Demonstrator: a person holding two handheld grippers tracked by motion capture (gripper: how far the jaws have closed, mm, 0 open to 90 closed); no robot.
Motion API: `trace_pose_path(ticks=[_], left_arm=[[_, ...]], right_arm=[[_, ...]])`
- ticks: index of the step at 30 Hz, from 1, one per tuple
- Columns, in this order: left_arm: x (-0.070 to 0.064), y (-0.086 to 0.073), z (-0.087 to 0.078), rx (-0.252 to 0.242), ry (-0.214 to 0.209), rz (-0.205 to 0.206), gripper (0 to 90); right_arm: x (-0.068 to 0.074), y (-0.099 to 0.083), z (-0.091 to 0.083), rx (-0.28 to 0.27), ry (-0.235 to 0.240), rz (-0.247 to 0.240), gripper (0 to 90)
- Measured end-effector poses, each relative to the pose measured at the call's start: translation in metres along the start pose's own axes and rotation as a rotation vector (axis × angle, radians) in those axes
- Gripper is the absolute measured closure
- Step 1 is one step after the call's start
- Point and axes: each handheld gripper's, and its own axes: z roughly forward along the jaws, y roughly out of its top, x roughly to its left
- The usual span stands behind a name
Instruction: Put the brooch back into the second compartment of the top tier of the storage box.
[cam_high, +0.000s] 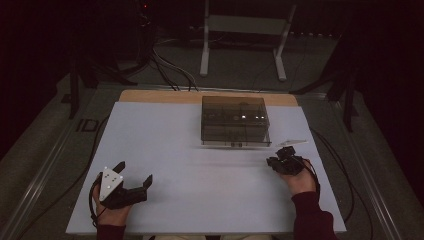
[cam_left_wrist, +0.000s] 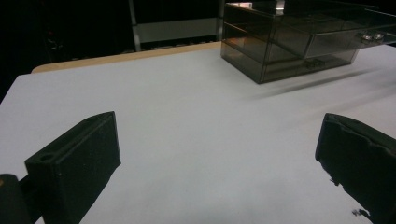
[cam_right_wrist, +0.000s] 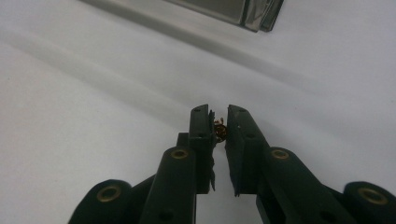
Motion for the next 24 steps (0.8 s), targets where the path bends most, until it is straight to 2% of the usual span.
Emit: trace_pose_path(ticks=[24], left_arm=[[0.0, 0.0, 0.0, 0.003, -0.002, 0.002, 0.8]], right_arm=[[0.003, 0.008, -0.015, -0.04, -0.003, -0.009, 81.3]])
